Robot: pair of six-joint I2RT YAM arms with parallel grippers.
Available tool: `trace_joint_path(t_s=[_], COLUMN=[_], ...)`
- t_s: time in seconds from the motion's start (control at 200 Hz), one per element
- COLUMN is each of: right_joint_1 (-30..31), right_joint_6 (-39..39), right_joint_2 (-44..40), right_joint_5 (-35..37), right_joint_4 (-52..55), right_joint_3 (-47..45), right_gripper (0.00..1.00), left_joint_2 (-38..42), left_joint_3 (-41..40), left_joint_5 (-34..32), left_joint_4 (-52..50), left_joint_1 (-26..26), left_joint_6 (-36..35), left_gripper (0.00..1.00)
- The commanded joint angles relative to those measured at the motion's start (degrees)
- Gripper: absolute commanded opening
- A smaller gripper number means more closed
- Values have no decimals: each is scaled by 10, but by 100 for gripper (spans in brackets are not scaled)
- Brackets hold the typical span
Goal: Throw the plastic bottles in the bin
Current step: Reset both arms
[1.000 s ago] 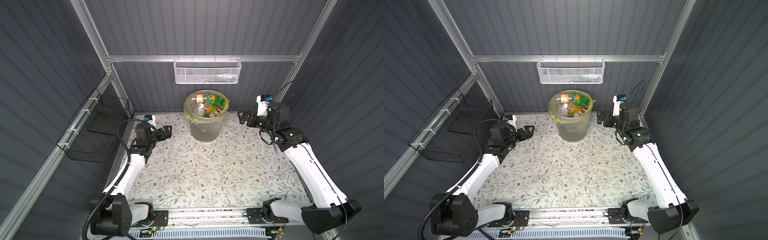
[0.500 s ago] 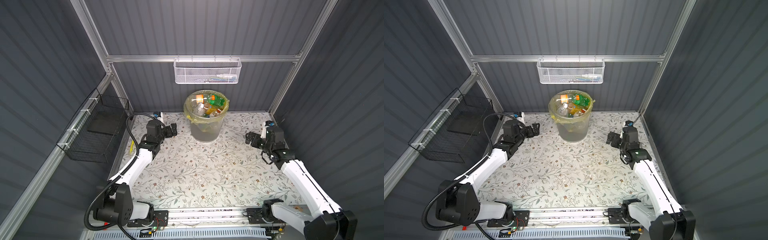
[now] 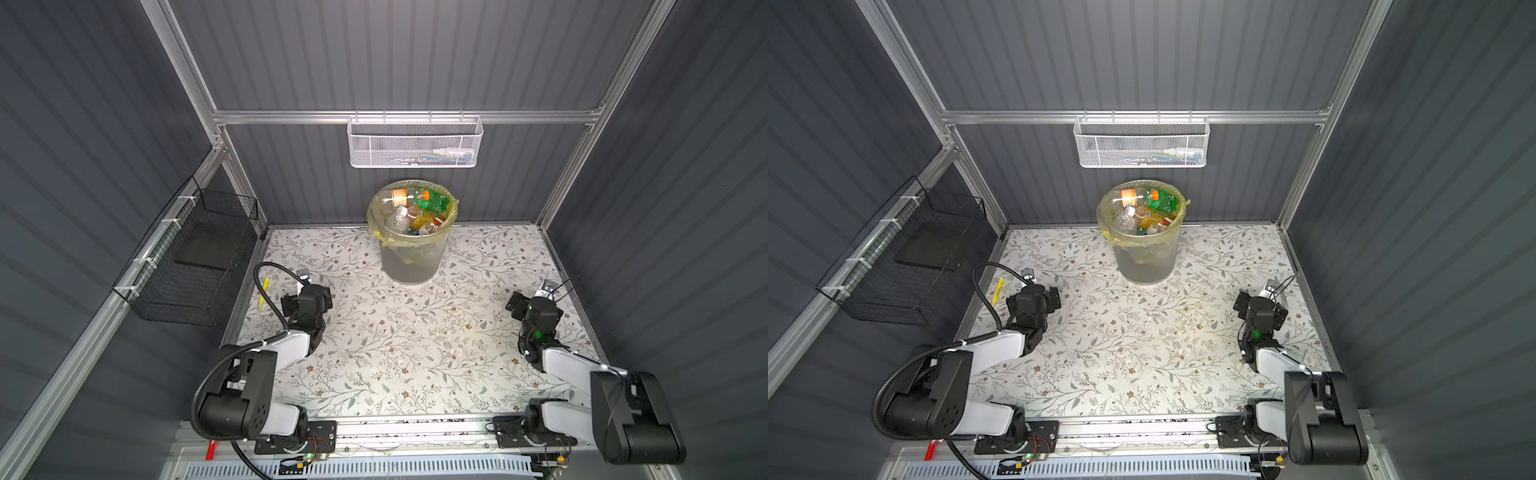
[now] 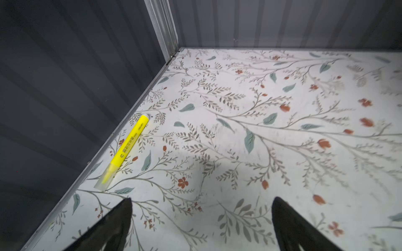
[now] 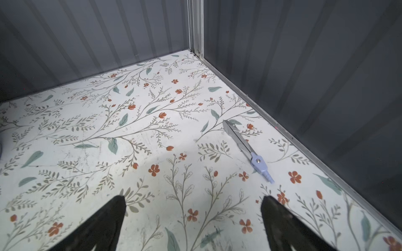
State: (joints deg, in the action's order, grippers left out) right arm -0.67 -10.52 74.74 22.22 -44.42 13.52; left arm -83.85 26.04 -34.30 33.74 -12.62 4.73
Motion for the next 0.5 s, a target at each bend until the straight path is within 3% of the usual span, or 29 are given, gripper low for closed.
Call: trace_joint_path(t_s=[0.0,0.065,0.11,0.15,0.19,0.27,0.34,0.415,0.495], right_joint_1=[-5,-8,-13,-16,-16,-21,-19,-19,-19], right_joint_6=[42,46,55,61,66,55,59,52,55], right_joint_2=[37,24,45,82,112,67,98,78,94], right_joint_5=[-40,-82,-120,-139,-142,-156,-137,-132,-131], right_joint_4=[-210,-158,-184,-228,-274,-122,-160,-110,-159], right_joint_3=[-20,-8,-10,-12,-11,28,37,44,34], right_gripper=[99,99,99,99,99,99,99,99,99], left_joint_2=[-43,-85,-124,-135,-153,-140,-151,-145,-148], left_joint_3=[-34,-40,-46,-38,-29,-7,-4,-2,-4], left_joint_5=[-9,17,45,73,68,89,98,99,100], left_joint_4=[192,225,297,270,284,209,228,207,220], left_joint_1=[15,27,31,30,30,39,46,48,48], left_joint_6=[-47,-39,-60,-59,-66,-52,-53,-47,-50], left_gripper=[100,100,100,100,100,100,100,100,100])
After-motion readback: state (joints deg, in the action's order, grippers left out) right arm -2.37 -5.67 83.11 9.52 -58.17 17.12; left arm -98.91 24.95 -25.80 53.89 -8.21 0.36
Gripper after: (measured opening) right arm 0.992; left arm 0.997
